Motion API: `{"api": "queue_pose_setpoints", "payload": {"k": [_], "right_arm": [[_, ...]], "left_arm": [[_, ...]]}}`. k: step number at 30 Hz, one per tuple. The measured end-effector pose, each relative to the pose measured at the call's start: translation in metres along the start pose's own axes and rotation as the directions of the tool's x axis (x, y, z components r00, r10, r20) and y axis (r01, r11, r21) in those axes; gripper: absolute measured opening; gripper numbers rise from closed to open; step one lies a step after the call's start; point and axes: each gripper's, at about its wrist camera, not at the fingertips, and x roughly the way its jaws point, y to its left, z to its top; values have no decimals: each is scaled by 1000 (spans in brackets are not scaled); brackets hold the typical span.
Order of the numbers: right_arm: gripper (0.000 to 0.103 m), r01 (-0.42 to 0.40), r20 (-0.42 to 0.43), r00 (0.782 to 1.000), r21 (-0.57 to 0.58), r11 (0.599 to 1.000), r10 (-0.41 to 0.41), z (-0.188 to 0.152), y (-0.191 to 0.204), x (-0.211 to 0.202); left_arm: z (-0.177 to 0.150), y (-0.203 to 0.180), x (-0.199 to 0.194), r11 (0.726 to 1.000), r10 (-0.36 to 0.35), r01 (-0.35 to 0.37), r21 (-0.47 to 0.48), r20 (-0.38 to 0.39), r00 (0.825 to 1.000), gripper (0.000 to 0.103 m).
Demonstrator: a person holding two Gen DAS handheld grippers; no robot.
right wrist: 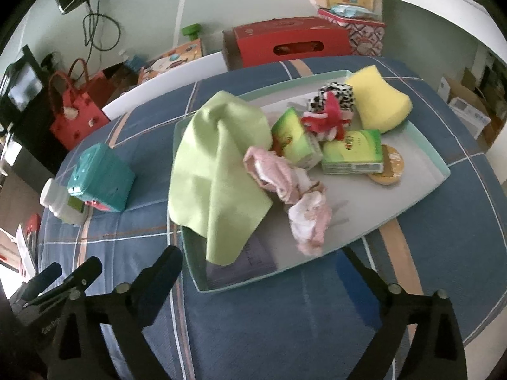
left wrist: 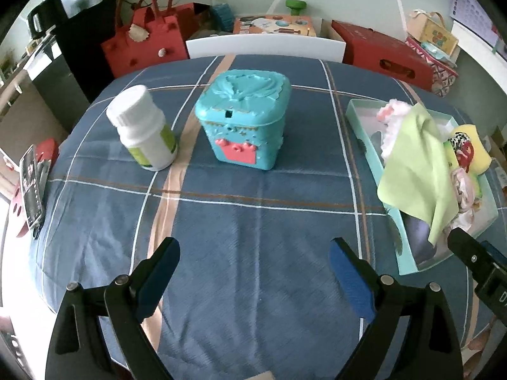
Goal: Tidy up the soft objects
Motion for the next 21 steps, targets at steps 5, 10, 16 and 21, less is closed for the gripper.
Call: {"api": "queue_pose_setpoints", "payload": {"k": [5,10,16,21], "right_arm": [[103,4,-3,1000,-37,999,-4,0,8,2],[103,6,-11,1000,-55,998,-7,-1,12,5],[103,7,-11,1000,-73,997,-7,-1,16,7],[103,5,-10,1000,-83,997,-6,-1,18,9]], "left_arm": [[-3,6,1,999,35,-35,-15,-14,999,95],[-4,4,2,997,74,-74,-5,-22,997,95],[-4,5,3,997,75,-75,-4,-28,997,95],[-4,8,5,997,70,-71,-12,-31,997,95]]}}
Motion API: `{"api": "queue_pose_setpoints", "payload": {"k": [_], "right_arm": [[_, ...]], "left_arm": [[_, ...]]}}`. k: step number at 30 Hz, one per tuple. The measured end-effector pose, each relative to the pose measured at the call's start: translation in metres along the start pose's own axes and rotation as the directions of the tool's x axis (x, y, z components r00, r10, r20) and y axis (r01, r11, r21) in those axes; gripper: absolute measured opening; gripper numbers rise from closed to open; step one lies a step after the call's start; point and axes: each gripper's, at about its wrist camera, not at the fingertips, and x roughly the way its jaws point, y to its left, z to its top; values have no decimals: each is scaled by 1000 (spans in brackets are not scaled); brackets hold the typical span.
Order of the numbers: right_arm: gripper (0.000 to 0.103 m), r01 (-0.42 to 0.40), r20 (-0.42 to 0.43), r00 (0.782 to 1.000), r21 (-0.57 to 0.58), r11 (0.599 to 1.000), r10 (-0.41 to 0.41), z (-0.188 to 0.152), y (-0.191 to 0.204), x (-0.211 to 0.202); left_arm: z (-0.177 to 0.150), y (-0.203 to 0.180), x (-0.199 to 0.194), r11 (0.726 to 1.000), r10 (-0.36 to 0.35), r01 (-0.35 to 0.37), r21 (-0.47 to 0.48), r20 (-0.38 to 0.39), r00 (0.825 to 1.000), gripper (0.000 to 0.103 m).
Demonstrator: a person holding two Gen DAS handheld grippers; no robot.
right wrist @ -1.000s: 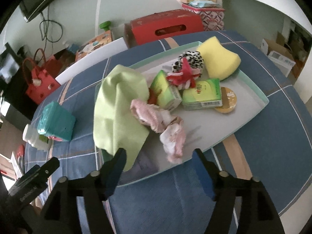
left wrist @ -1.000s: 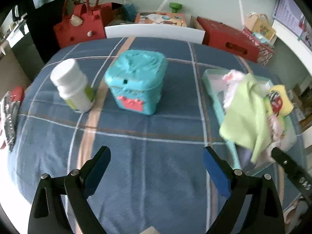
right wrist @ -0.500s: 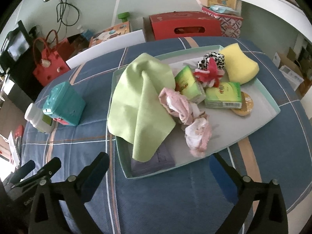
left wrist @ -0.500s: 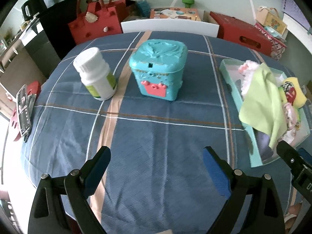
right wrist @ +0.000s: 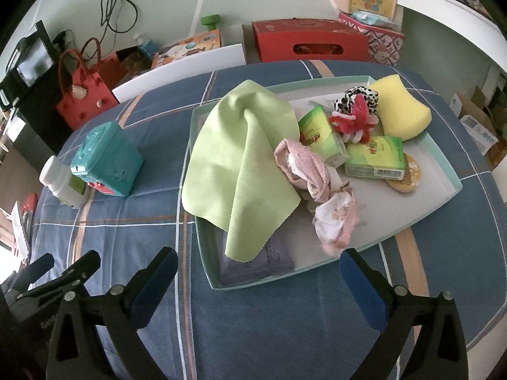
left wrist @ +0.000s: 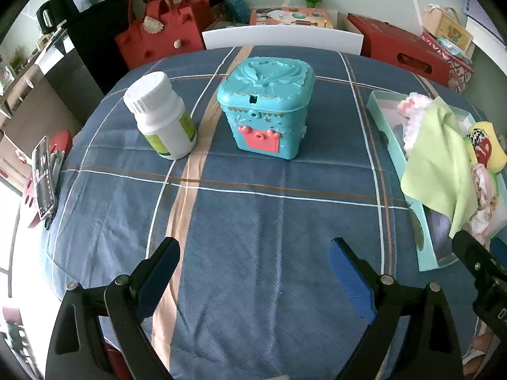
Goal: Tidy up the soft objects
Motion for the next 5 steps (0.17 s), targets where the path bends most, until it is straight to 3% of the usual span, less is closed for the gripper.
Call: {"api": "queue_pose_setpoints", "payload": {"k": [5], "right_arm": [[103,-2,9,1000,-3,1000,2,1,1,-1]], "left_arm": [[0,1,4,1000,4,-4,0,-8,1000,95]]}}
